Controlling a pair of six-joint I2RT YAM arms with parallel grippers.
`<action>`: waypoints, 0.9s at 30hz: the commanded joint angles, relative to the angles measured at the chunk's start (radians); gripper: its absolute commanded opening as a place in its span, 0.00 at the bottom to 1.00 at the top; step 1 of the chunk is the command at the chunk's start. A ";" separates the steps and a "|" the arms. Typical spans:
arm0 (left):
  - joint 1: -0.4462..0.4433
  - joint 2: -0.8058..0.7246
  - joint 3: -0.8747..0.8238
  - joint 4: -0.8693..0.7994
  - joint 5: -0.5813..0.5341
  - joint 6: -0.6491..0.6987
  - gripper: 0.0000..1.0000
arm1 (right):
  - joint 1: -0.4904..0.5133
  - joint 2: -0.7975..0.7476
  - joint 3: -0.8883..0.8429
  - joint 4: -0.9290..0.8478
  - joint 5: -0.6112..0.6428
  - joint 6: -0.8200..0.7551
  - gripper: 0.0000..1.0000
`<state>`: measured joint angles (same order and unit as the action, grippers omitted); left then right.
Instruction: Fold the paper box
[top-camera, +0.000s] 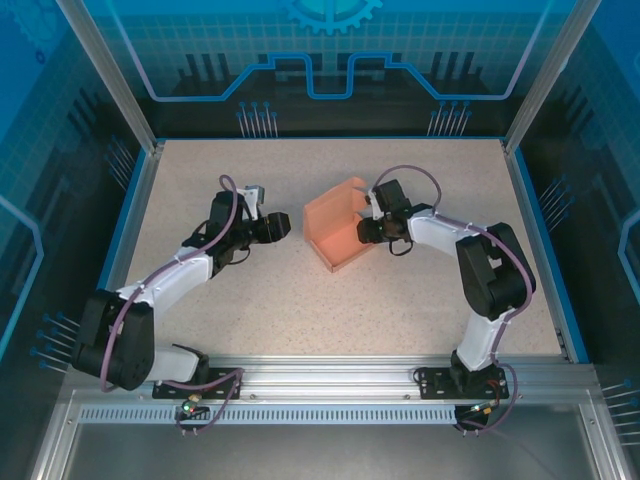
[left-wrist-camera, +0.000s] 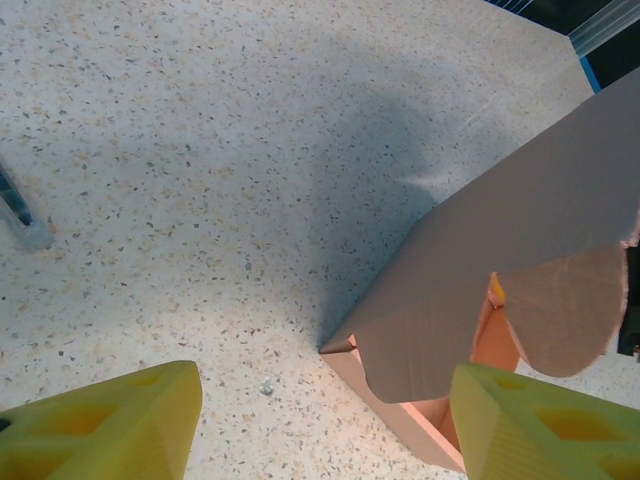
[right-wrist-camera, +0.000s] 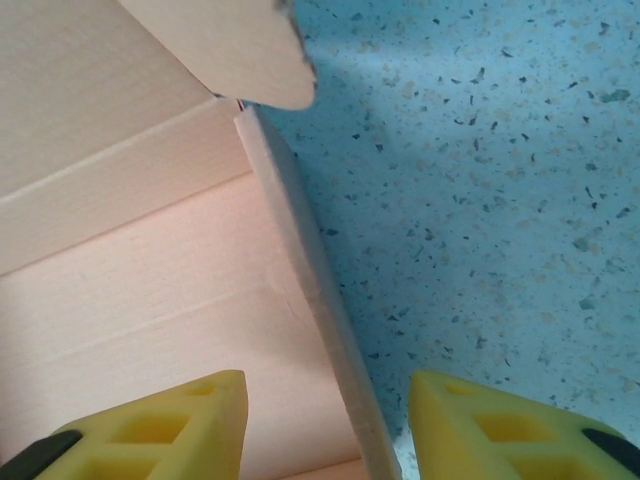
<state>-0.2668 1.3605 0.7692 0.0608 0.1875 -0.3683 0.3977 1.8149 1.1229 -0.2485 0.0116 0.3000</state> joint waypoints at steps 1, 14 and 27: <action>-0.008 0.018 -0.010 0.039 -0.044 -0.024 0.68 | -0.016 -0.027 -0.022 0.035 -0.085 0.020 0.47; 0.103 0.197 0.102 0.014 -0.182 -0.051 0.73 | -0.004 -0.121 -0.181 0.201 -0.313 0.108 0.50; 0.169 0.469 0.438 -0.258 -0.227 0.018 0.78 | -0.018 -0.331 -0.304 0.215 -0.136 0.052 0.58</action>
<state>-0.1062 1.7817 1.1400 -0.0879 -0.0113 -0.3862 0.3851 1.5509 0.8497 -0.0586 -0.1898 0.3798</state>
